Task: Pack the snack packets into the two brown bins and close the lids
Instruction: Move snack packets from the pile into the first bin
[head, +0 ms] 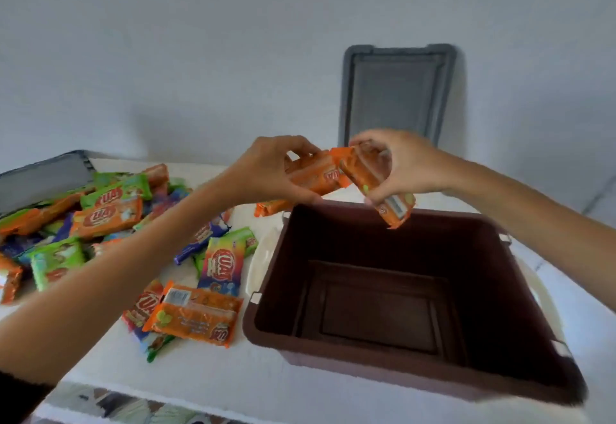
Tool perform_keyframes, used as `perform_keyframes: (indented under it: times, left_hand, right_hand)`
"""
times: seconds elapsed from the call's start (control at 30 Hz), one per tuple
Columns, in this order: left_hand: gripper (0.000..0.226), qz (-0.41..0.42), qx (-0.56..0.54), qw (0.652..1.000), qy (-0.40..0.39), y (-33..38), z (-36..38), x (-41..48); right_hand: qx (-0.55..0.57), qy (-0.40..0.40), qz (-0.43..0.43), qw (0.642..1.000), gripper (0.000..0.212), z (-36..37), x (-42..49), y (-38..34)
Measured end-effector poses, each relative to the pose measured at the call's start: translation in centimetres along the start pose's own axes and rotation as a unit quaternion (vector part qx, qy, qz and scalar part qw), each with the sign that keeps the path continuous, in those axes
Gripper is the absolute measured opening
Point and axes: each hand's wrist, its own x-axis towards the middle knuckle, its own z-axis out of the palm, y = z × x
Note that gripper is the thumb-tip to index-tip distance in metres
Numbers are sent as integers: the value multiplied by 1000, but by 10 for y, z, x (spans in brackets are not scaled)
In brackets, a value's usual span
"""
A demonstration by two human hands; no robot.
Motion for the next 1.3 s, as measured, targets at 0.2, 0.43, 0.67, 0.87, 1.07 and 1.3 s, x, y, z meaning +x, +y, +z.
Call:
perform_keyframes:
  times: [0.2,0.43,0.67,0.87,1.07,1.3]
  left_hand:
    - [69,93,18,985,-142,41,67,15]
    - [74,114,130,954,-244,40,111,27]
    - [74,100,207,933,-276,21,135,27]
    - [76,135,314,897,-281,19,146,48]
    - [75,127,327,896,-274,13,146,60]
    - [76,176,369,873,-267,13,147,63]
  right_hand:
    - [-45,-51,81,994,85,11,-66,48]
    - [-245,-9,17,969,82,55,-76,55]
    - [-315,-101,-6,944,81,75,-61,69]
    - [-317,-194,-13,928,70,82,-23,84]
    - [-251,-164,21,954,50,94,-1,92]
    - [-246,-143,93,954,47,94,0,97]
